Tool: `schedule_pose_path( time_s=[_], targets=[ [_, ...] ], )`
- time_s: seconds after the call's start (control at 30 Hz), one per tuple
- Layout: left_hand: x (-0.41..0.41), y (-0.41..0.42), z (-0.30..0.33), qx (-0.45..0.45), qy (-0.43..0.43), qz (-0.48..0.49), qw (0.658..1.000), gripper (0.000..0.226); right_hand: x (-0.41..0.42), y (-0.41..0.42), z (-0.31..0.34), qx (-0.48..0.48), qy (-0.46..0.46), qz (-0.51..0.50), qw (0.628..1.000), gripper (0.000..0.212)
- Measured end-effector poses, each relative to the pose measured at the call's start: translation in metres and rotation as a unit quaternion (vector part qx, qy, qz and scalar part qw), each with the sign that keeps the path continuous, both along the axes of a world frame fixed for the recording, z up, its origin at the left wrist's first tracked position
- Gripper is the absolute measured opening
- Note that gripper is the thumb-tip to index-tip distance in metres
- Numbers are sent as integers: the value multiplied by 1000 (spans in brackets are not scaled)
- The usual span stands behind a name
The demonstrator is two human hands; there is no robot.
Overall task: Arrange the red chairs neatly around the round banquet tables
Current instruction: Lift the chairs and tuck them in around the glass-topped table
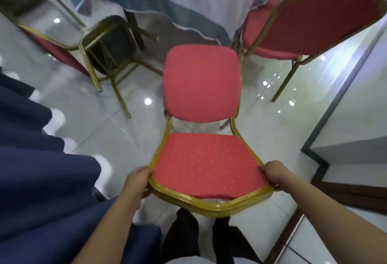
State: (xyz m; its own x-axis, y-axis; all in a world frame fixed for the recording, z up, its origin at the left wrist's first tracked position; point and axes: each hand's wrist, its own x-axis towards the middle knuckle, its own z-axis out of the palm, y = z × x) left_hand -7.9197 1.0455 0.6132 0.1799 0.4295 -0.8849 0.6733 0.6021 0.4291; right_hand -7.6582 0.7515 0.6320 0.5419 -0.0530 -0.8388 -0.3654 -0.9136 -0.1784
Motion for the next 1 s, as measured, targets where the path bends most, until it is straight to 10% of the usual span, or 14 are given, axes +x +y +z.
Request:
schedule_pose_path(
  time_s=[0.07, 0.23, 0.53, 0.8, 1.0],
  targets=[
    [5, 0, 26, -2, -75, 12, 997, 23, 3, 5, 32, 32, -20, -2, 999, 10],
    [20, 11, 64, -45, -201, 8, 979, 37, -5, 29, 76, 124, -110, 53, 985, 42],
    [103, 73, 104, 73, -212, -97, 970, 41, 38, 121, 125, 151, -364, 247, 885, 68],
    [131, 128, 121, 122, -173, -82, 974, 36, 106, 233, 165, 296, -409, 334, 796, 50],
    [97, 172, 121, 176, -118, 17, 977, 21, 74, 351, 145, 397, -257, 466, 748, 51]
  ],
)
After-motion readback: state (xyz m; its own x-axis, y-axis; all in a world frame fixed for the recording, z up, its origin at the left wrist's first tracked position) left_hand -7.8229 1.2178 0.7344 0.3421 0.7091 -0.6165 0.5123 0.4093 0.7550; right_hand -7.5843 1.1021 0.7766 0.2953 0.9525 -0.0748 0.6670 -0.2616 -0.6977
